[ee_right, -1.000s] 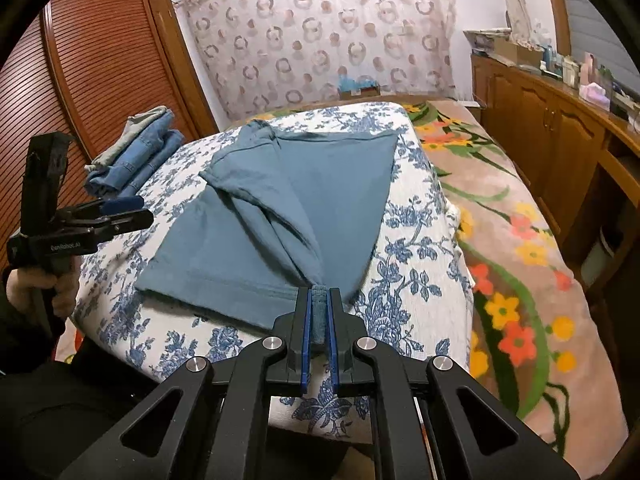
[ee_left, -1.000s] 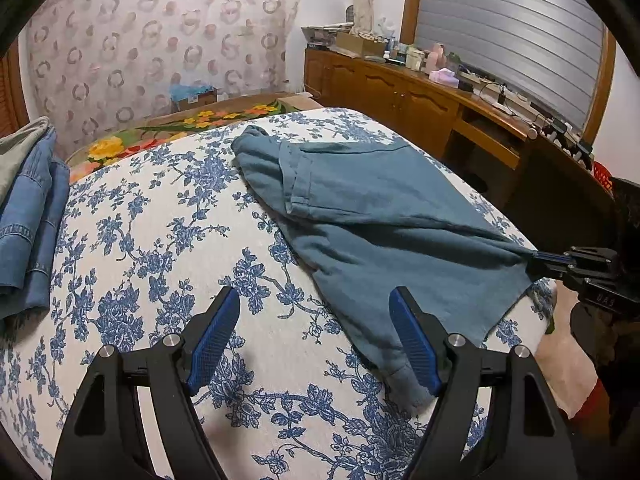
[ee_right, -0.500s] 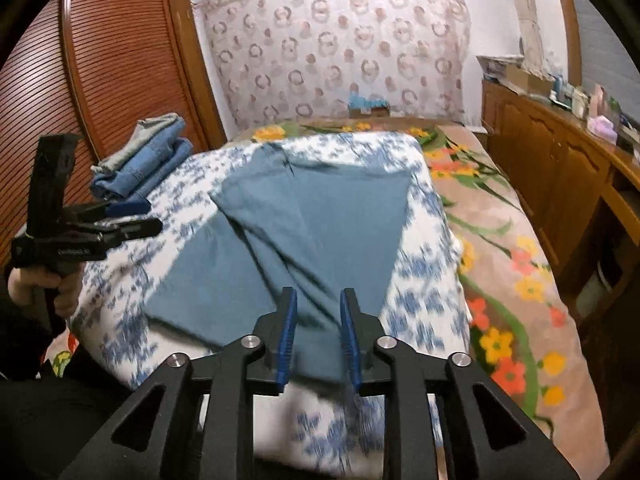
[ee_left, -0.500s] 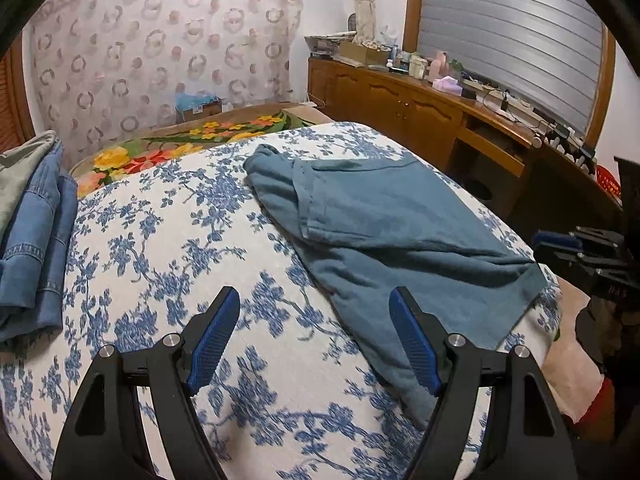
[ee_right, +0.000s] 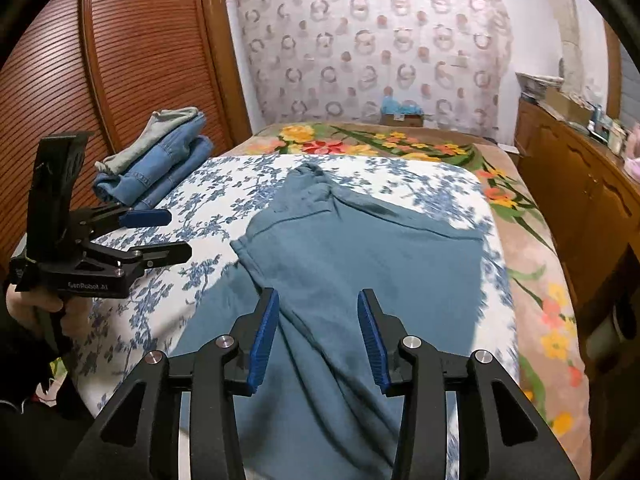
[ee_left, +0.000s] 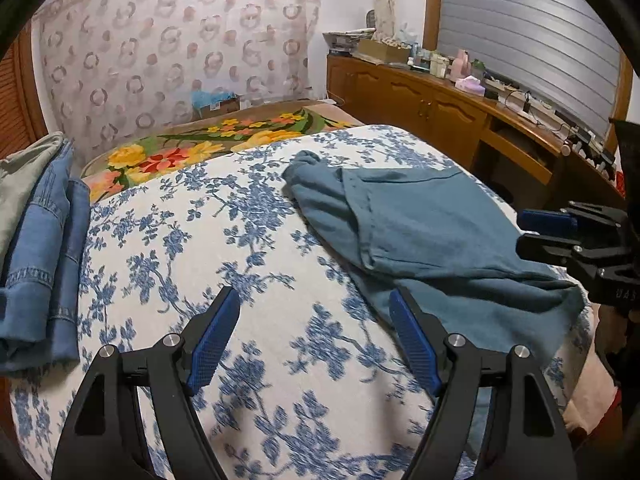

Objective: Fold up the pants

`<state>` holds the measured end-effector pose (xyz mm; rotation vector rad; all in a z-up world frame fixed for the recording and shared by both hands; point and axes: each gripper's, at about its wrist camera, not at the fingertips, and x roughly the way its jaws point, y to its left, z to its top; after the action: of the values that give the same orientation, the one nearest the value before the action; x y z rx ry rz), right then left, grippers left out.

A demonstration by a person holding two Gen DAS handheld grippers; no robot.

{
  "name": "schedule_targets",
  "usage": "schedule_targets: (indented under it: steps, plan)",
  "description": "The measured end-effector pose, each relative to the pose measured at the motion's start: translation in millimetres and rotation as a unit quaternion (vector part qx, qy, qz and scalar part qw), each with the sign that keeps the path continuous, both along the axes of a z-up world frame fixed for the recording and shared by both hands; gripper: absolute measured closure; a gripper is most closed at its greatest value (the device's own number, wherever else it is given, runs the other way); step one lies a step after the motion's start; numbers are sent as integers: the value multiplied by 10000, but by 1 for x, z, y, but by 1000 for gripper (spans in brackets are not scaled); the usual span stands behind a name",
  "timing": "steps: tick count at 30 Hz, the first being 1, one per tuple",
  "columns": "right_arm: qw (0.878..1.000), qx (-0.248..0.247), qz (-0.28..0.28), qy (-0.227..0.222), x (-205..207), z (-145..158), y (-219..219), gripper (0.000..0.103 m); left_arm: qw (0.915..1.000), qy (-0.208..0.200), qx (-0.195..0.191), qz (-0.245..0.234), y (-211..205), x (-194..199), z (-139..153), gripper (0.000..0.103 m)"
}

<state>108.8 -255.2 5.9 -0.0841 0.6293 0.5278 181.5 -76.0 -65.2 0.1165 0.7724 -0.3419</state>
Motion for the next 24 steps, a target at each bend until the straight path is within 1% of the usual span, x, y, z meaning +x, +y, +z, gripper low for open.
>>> schedule_targets:
  steps: [4,8,12,17,22,24]
  plan:
    - [9999,-15,75,78,16,0,9,61,9999,26,118,-21,6,14,-1,25]
    - [9997,-107,141,168,31,0,20,61,9999,90,105,-28,12,25,-6,25]
    - [9991,-184,262,287,46,-3,35,61,9997,221,138,-10,18,37,-19,25]
    - [9977,-315,373,476,60,-10,50,61,9991,398,126,-71,19,43,-32,25]
    - [9971,-332,427,532,68,-8,59,61,9982,547,182,-153,15,45,-37,25]
    - [9969,-361,455,540,70,-9,61,61,9981,536,255,-136,13,45,-38,24]
